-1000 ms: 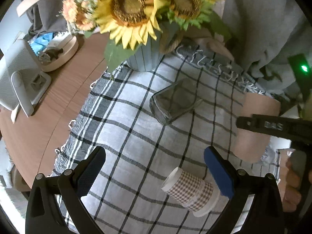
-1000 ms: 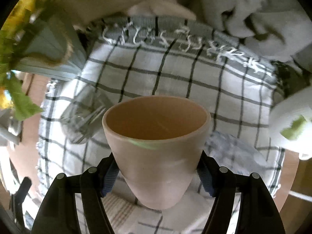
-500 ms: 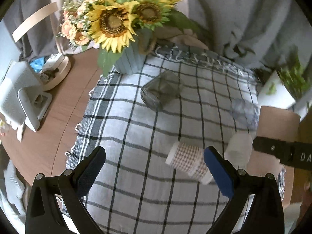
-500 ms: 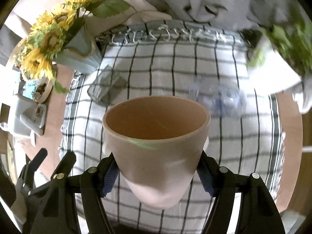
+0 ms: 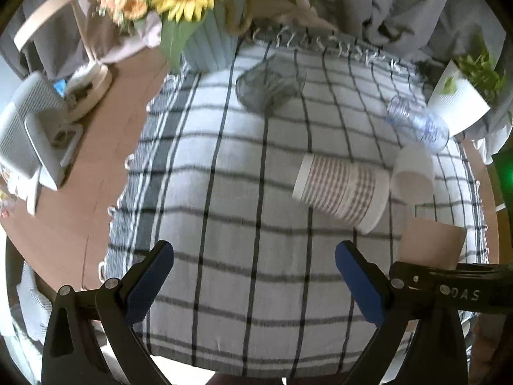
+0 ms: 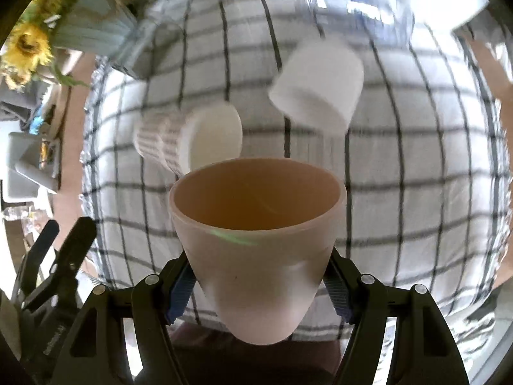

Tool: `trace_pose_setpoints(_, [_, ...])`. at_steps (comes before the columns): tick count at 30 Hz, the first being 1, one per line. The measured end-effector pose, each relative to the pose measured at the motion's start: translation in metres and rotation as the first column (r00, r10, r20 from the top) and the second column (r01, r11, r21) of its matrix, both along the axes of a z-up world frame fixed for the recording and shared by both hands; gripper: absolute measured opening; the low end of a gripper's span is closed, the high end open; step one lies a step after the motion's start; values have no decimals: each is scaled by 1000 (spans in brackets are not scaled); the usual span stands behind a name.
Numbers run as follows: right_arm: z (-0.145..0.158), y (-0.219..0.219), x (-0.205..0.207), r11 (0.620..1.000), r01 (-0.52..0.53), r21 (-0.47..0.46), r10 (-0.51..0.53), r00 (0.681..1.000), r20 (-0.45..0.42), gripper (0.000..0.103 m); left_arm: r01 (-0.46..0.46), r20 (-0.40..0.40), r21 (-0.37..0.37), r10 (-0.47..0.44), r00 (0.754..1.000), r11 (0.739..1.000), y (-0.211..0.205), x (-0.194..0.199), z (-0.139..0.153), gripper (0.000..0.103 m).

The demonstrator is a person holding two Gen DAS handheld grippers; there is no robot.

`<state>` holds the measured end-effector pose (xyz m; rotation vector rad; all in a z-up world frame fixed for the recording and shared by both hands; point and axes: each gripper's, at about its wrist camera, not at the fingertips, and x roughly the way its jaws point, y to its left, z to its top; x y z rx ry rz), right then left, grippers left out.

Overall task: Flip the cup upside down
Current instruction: 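Lift the pink cup with the right gripper and tilt it toward the left gripper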

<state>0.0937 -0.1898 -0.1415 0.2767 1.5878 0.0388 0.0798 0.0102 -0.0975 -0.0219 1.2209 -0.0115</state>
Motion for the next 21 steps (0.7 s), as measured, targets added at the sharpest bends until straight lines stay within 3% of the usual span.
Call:
trace_pose_setpoints(11, [-39,4,-10,999,29,-18,-30,997,-77,70,0,-56,25,2,998,1000,1,-13,-21,103])
trace_pose_setpoints(19, [-45,7,-18,1000,13,-12,-14,998,-60,72,-6,-52,45,8,999,999,-1,-18,-24,103])
trace_pose_setpoints(21, [-44,7,-21,1000,3,3,-3,999,-47,78,-4,-40,42,5,999,999,-2,-20,-22,103])
